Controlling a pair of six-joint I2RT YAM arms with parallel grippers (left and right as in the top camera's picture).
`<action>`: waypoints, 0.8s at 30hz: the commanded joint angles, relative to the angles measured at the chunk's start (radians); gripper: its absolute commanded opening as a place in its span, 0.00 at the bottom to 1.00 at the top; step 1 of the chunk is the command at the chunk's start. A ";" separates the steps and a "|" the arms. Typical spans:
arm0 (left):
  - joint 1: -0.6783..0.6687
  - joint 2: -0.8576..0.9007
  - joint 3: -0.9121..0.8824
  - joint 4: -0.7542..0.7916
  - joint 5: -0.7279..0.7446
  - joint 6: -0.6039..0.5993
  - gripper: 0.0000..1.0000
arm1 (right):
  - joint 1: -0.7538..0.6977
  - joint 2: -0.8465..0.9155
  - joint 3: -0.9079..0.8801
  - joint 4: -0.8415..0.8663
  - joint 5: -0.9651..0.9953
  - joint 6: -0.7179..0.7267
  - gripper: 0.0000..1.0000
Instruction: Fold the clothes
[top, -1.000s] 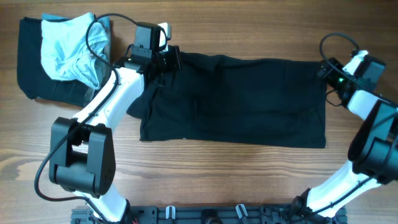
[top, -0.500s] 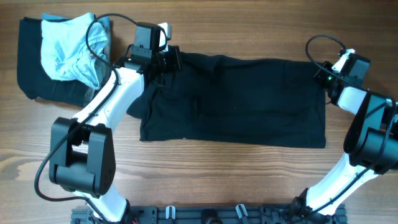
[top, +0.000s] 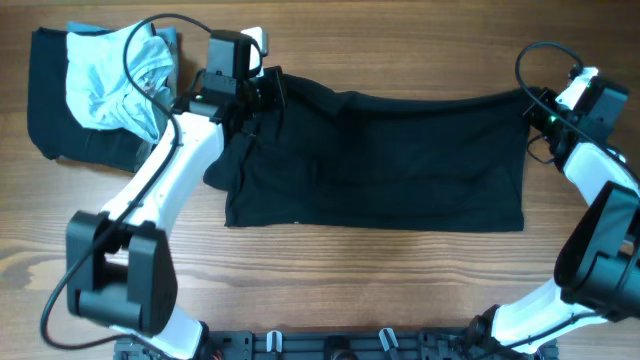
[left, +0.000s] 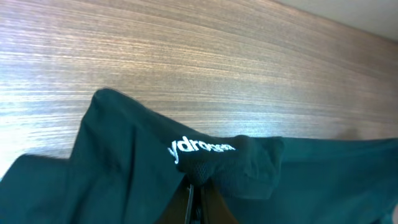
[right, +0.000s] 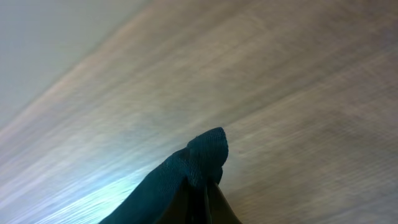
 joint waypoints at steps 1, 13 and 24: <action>0.006 -0.044 0.004 -0.046 -0.021 0.017 0.04 | -0.002 -0.053 0.005 -0.014 -0.115 -0.051 0.04; 0.009 -0.050 0.004 -0.294 -0.134 0.021 0.04 | -0.063 -0.092 0.005 -0.305 -0.069 0.091 0.04; 0.044 -0.184 0.004 -0.466 -0.134 0.032 0.04 | -0.093 -0.115 0.005 -0.456 -0.255 -0.109 0.04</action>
